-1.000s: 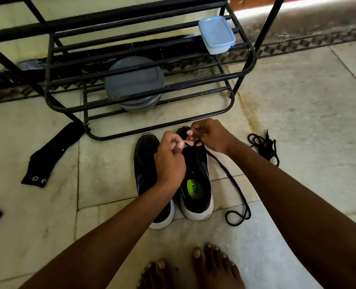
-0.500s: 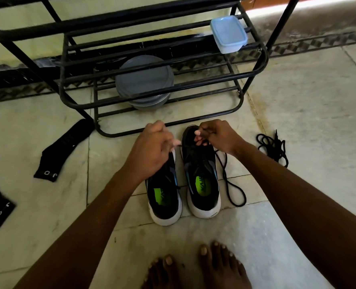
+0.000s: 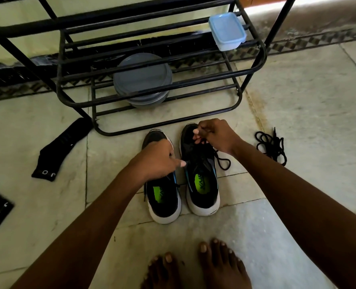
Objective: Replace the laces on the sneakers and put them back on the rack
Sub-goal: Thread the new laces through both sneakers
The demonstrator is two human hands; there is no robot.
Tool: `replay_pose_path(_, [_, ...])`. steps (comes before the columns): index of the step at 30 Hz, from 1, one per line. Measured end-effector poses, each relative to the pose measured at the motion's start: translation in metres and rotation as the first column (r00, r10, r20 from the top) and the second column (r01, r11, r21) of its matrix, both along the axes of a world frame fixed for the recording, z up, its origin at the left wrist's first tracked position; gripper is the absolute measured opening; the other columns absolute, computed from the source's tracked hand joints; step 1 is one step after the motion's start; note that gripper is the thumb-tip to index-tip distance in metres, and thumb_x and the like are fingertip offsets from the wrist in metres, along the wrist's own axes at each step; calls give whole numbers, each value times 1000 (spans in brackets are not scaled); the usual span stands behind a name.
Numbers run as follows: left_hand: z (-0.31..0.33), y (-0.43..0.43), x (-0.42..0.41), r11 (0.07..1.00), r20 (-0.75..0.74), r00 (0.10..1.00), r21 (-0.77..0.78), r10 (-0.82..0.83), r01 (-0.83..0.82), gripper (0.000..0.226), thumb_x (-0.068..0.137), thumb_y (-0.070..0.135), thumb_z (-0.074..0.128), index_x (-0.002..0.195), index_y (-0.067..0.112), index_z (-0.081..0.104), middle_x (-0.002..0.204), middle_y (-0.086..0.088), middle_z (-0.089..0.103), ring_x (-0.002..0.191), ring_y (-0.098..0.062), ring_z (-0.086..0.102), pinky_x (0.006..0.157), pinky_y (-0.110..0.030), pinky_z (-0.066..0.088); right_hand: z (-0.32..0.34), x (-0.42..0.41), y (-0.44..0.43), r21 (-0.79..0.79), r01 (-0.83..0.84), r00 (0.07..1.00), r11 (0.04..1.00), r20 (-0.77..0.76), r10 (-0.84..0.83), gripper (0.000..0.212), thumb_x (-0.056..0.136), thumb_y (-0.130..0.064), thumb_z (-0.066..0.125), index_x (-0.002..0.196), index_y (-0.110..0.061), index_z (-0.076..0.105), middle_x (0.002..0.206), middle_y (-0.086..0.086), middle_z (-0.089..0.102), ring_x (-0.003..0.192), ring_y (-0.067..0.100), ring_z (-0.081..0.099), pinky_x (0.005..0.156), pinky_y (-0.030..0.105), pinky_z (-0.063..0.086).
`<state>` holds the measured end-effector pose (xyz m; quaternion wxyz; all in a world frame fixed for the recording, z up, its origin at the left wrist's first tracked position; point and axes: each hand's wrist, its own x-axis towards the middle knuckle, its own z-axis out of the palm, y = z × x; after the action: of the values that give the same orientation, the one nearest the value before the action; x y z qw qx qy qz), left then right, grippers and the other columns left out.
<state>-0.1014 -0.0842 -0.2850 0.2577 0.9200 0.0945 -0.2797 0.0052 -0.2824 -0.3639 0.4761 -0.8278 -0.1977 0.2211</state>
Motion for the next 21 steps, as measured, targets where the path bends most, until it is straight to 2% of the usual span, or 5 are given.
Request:
replay_pose_path(3, [6, -3, -1, 990, 18, 1000, -141, 12, -10, 30, 93, 37, 71, 72, 17, 77, 77, -5, 72, 76, -17, 67, 70, -32, 50, -1, -1, 0, -13, -4, 1000, 1000, 25, 4, 22, 103, -19, 60, 85, -13, 70, 87, 5, 77, 78, 9, 75, 65, 15, 55])
replay_pose_path(6, [12, -2, -3, 969, -28, 1000, -247, 14, -20, 36, 102, 36, 60, 77, 14, 72, 70, 2, 59, 63, -10, 54, 64, -29, 40, -4, -2, -1, -25, -5, 998, 1000, 56, 6, 22, 103, -21, 59, 86, -12, 70, 86, 3, 77, 78, 8, 75, 70, 22, 59])
replay_pose_path(10, [14, -7, -10, 943, -70, 998, -332, -4, -20, 39, 107, 36, 50, 77, 16, 64, 75, -1, 59, 73, -13, 58, 75, -31, 46, -6, -2, -1, -34, -1, 997, 999, 79, 4, 22, 103, -22, 59, 87, -13, 70, 86, 1, 77, 78, 7, 75, 71, 23, 59])
replay_pose_path(15, [20, -21, -30, 682, -315, 920, -622, 232, -385, 29, 108, 28, 48, 94, 6, 60, 75, -8, 61, 77, -22, 71, 72, -36, 62, -2, -3, 1, -60, 16, 998, 998, 62, -13, 24, 104, -22, 59, 84, -13, 69, 86, 2, 77, 76, 7, 75, 69, 21, 57])
replay_pose_path(21, [21, -36, -49, 591, -405, 899, -689, 165, -419, 30, 111, 17, 41, 116, -5, 60, 93, -19, 62, 98, -39, 74, 66, -36, 63, 25, -12, 3, -65, 93, 994, 994, 63, -89, 24, 99, -31, 66, 86, -16, 78, 87, -1, 75, 86, 11, 69, 79, 30, 51])
